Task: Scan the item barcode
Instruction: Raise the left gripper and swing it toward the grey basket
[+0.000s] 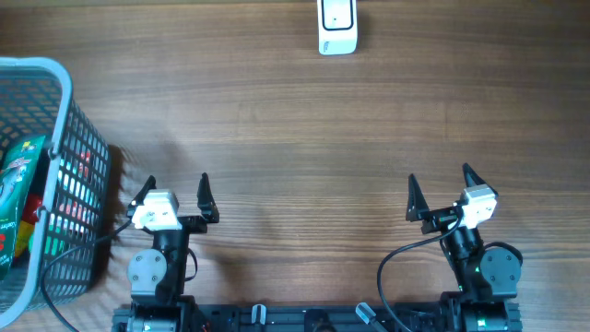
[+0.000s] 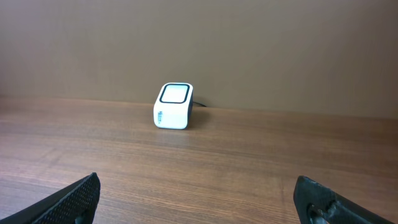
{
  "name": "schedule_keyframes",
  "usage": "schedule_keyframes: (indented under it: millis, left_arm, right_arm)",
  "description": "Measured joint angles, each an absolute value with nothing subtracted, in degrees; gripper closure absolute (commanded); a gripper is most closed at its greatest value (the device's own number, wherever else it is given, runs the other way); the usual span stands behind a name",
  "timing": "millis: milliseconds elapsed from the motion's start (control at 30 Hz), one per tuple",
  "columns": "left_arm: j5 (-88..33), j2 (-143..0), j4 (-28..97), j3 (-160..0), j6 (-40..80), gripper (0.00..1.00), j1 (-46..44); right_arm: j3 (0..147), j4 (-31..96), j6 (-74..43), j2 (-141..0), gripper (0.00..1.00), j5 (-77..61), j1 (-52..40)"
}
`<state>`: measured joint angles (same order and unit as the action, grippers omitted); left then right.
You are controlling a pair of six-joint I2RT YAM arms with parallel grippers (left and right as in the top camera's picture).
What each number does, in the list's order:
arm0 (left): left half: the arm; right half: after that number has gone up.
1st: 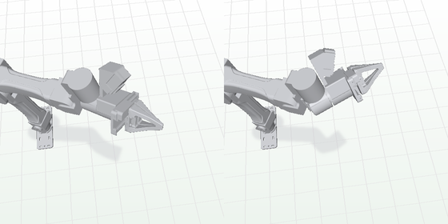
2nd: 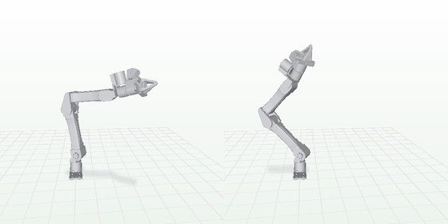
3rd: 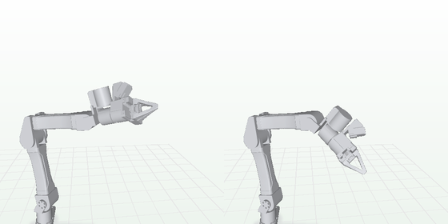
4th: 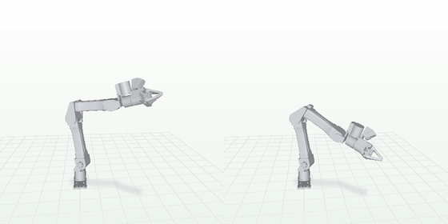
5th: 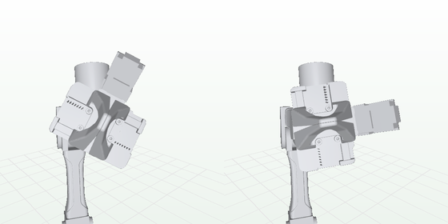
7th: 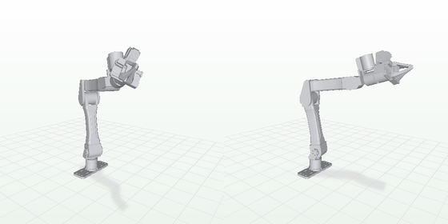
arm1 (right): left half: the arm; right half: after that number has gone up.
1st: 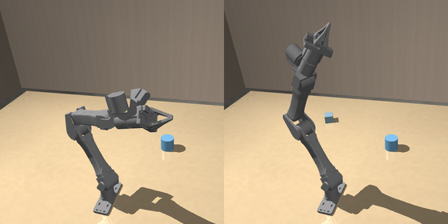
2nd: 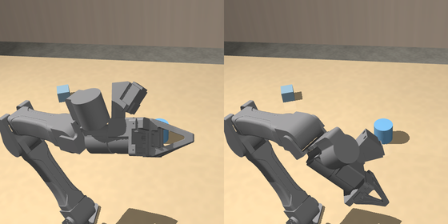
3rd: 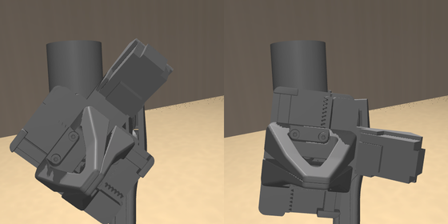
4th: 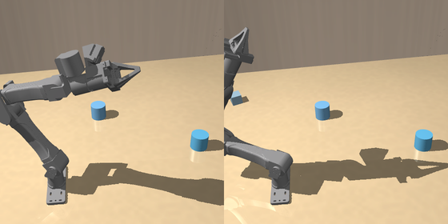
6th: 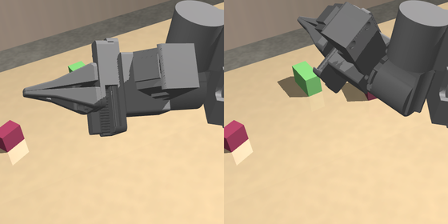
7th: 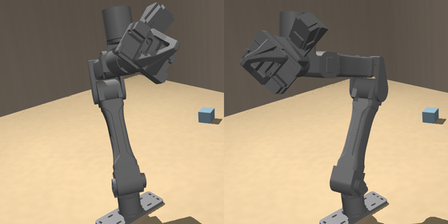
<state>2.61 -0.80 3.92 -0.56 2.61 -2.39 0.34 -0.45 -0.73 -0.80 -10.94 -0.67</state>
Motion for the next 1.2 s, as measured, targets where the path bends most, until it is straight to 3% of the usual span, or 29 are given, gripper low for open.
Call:
schedule_keyframes:
  millis: [967,1200]
  left_arm:
    - [-0.36,-1.10,4.54,-0.60,2.28,0.00,-2.39]
    - [-1.89,-4.54,18.17,-8.36,4.23,0.00,-2.39]
  right_arm:
    - [0.34,-0.45,-0.73,-0.80,0.00,-10.94,-0.67]
    - [0.34,-0.45,-0.73,-0.80,0.00,-10.94,-0.67]
